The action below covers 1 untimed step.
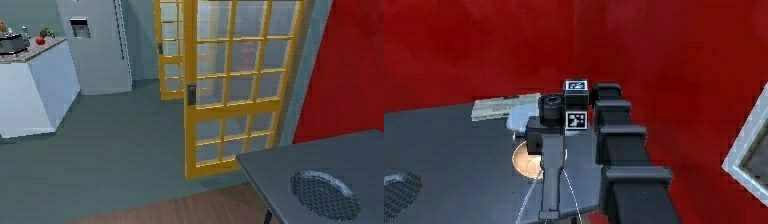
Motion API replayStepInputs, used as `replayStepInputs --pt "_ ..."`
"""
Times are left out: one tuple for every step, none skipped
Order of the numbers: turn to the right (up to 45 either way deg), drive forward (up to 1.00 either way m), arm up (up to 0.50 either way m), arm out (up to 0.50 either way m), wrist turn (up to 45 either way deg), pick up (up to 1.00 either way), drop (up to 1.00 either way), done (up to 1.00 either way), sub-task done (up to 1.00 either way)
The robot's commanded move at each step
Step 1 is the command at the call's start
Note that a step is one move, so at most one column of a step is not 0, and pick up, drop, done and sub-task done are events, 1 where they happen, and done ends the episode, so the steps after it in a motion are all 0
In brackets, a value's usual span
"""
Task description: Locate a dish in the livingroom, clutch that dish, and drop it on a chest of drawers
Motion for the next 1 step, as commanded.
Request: replayStepInputs --pt "0.0 0.0 0.0 0.0 45.0 0.0 0.0 0.0 0.0"
